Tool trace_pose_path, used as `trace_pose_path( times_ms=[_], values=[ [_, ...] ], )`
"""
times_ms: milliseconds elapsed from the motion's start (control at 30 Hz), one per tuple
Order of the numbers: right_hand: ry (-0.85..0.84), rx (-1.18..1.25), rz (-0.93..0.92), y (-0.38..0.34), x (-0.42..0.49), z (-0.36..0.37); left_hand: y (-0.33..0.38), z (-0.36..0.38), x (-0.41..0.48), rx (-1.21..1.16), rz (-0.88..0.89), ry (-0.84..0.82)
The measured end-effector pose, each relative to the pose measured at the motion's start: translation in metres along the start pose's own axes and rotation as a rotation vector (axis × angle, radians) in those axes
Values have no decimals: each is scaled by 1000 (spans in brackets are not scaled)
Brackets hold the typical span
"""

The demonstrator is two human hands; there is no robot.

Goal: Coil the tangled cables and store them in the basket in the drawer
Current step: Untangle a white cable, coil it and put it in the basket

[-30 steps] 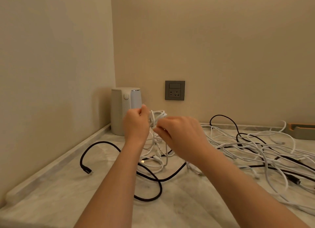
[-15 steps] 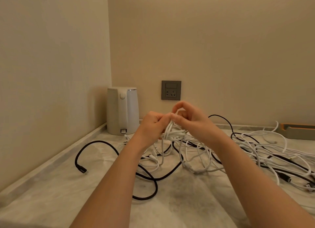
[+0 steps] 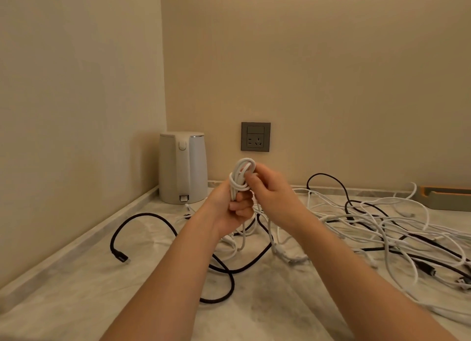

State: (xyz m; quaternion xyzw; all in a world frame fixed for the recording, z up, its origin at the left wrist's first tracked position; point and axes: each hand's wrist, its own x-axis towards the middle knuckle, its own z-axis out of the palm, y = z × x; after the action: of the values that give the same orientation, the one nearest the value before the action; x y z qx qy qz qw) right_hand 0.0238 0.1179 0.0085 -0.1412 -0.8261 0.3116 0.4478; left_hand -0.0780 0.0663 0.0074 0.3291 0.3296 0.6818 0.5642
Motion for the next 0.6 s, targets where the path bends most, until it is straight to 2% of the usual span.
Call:
trace_pose_path(
  times_ms=[67,200,333,400,600],
  values=[
    [52,-92,3,3,1,0,-2,3,2,166,38,87],
    [54,-173,65,0,2,-5,-5,6,7,663,324,304],
    [68,-153,122,4,0,-6,-14,9,2,909,634,195],
    [35,-131,147,5,-1,-6,-15,8,4,918,662,212],
    [-68,111,91,-6,-4,-7,-3,-6,14,560,414,391]
  ],
)
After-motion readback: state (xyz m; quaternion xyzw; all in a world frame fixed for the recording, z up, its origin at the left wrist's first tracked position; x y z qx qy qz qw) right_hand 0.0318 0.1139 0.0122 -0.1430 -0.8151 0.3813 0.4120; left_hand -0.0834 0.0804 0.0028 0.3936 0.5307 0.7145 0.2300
